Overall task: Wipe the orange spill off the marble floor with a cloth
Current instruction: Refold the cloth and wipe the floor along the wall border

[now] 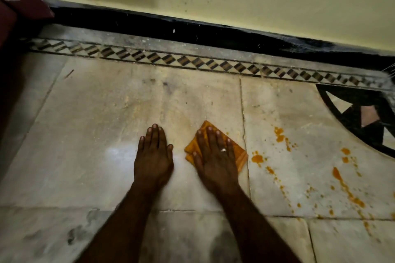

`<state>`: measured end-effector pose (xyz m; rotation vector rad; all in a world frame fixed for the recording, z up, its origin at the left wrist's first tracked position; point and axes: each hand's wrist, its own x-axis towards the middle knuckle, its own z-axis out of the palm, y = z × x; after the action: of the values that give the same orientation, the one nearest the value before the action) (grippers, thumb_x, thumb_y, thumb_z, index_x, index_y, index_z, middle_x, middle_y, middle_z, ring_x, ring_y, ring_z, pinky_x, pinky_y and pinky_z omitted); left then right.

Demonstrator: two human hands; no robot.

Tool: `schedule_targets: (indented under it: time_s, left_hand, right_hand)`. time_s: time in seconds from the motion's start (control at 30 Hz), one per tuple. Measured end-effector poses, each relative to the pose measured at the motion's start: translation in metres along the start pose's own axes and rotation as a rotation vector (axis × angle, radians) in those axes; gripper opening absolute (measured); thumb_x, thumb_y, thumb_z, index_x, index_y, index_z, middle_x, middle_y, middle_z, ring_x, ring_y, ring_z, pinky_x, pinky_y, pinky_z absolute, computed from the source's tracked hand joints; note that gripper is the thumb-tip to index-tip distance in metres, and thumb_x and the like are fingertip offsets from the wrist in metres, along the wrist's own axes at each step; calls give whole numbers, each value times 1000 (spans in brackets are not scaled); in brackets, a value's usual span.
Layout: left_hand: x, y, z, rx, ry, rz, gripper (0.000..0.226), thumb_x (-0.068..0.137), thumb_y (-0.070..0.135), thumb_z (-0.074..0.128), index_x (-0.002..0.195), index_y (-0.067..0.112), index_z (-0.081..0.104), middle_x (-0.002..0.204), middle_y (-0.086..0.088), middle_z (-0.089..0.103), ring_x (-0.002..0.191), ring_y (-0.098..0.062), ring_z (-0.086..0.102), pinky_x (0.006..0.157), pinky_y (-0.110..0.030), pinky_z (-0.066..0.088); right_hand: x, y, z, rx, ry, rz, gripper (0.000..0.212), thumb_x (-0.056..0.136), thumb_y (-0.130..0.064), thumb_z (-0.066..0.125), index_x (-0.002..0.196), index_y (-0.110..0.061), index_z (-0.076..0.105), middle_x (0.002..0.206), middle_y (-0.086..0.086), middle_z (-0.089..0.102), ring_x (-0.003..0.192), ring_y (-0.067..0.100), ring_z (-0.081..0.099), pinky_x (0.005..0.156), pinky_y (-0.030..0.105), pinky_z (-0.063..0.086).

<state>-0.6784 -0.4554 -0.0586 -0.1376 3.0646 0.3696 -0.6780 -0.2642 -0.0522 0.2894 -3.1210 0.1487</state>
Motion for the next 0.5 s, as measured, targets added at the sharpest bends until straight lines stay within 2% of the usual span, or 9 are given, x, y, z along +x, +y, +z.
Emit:
schedule_targets:
  time_s: [0.07,0.13,0.2,0.3,0.43,0.5]
  left_hand:
    - [12,4,1,-22,-17,34,74,97,46,3,158,5,11,168,-12,9,156,-24,7,125,-37,0]
    - [15,3,2,-4,18,58,69,101,44,8,158,5,16,167,-12,16,155,-24,13,125,-35,0]
    - [12,2,3,5,48,66,64,104,41,16,157,6,22,165,-12,22,153,-25,20,124,-38,4]
    - [9,3,3,-20,52,59,59,104,36,22,154,5,31,161,-12,33,150,-25,29,123,-40,11]
    - [11,-3,0,-75,47,0,58,102,32,25,149,1,43,155,-15,42,146,-26,37,123,-29,3]
    - [12,-3,0,-82,43,-30,58,101,30,26,147,-1,45,154,-16,44,144,-27,41,122,-27,0]
  right_hand:
    - [-12,18,-5,-16,8,118,65,103,-51,31,162,-24,24,168,10,24,155,31,26,123,56,22]
    - [-42,19,-8,-32,61,219,65,103,-48,33,161,-19,29,165,14,31,151,34,33,120,59,29]
    - [-75,3,-4,-22,86,244,61,104,-46,30,156,-15,40,161,17,39,146,37,42,115,60,35]
    - [-80,-26,7,19,87,151,61,104,-46,24,153,-17,46,160,14,40,144,38,44,113,60,33]
    - [-10,-42,12,4,144,-124,63,102,-44,42,159,-20,34,167,11,28,154,32,26,121,55,22]
    - [41,-38,12,14,147,-144,62,103,-43,41,160,-21,32,167,9,27,155,29,26,121,53,21]
